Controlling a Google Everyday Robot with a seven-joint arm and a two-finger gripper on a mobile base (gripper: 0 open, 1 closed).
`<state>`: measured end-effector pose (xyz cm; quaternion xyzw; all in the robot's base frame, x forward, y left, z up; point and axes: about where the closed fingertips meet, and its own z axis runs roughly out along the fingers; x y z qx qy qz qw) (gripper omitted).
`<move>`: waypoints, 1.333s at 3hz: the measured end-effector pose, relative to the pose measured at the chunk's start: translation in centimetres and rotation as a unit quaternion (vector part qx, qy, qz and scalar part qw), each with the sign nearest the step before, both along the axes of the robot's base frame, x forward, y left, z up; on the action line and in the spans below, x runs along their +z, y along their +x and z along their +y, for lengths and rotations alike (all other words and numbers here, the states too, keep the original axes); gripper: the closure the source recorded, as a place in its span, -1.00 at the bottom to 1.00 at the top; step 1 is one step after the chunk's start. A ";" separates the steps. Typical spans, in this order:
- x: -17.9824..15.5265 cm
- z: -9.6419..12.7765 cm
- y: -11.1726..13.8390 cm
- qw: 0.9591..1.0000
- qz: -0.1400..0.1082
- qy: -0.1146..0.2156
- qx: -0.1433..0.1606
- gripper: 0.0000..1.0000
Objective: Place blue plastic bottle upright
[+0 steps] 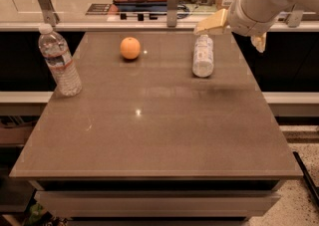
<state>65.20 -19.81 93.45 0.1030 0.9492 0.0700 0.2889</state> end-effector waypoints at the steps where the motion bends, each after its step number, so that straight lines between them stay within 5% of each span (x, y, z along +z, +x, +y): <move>1: 0.5 -0.5 1.3 1.000 -0.007 -0.021 0.007 -1.00; 4: -1.5 1.6 4.7 0.997 0.043 -0.036 0.050 -1.00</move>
Offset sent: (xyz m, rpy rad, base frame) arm 0.0459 -0.0003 0.0160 -0.1123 0.0226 0.0720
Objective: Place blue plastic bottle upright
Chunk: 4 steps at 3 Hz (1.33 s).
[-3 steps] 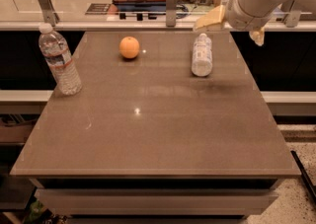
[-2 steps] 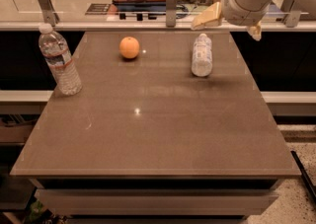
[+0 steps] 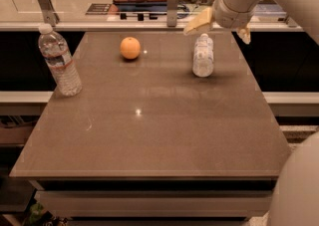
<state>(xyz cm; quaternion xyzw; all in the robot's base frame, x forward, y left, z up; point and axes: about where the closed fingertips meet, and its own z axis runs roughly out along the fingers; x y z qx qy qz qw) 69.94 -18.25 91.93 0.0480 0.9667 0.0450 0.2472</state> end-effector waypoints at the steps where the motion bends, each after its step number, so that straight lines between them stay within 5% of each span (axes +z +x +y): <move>1: -1.4 0.9 0.8 1.000 0.021 -0.002 0.010 -1.00; 4: -3.8 1.7 1.6 0.996 0.082 -0.040 0.010 -1.00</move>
Offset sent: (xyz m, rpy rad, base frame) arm 0.0182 0.0166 -0.0290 -0.0458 0.1193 0.0236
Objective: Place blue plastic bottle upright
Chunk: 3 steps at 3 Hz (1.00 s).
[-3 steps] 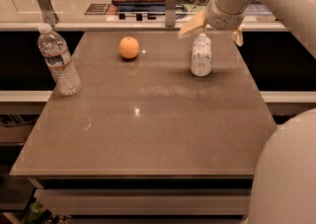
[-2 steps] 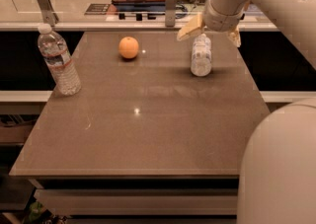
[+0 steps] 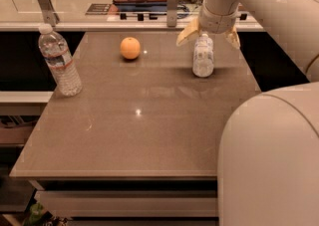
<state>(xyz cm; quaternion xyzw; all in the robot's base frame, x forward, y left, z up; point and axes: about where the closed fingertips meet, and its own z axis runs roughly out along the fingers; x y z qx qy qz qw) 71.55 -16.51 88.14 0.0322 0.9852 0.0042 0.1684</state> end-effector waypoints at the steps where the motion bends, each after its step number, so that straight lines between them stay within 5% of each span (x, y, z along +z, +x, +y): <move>1: -0.5 0.1 0.3 1.000 0.017 -0.010 0.005 -1.00; 3: -1.5 1.0 1.1 0.999 0.035 -0.013 0.022 -1.00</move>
Offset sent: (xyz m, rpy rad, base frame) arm 0.0128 0.0036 -0.0032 -0.0454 0.0795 0.0437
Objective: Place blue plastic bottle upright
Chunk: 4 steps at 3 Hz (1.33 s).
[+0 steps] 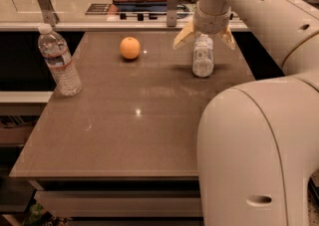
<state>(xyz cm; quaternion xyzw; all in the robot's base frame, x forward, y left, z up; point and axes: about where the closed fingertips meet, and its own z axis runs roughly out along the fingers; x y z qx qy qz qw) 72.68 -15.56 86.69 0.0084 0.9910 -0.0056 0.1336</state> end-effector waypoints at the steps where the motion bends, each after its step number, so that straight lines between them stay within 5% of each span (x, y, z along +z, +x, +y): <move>1: -0.9 0.8 0.4 1.000 0.008 0.009 0.009 -1.00; 2: -1.6 1.0 0.4 1.000 0.013 0.016 0.010 -1.00; 4: -2.1 1.3 0.7 1.000 0.014 0.015 0.011 -0.17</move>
Offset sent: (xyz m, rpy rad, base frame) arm 0.0016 0.0110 -0.0174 0.0504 0.0386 0.0165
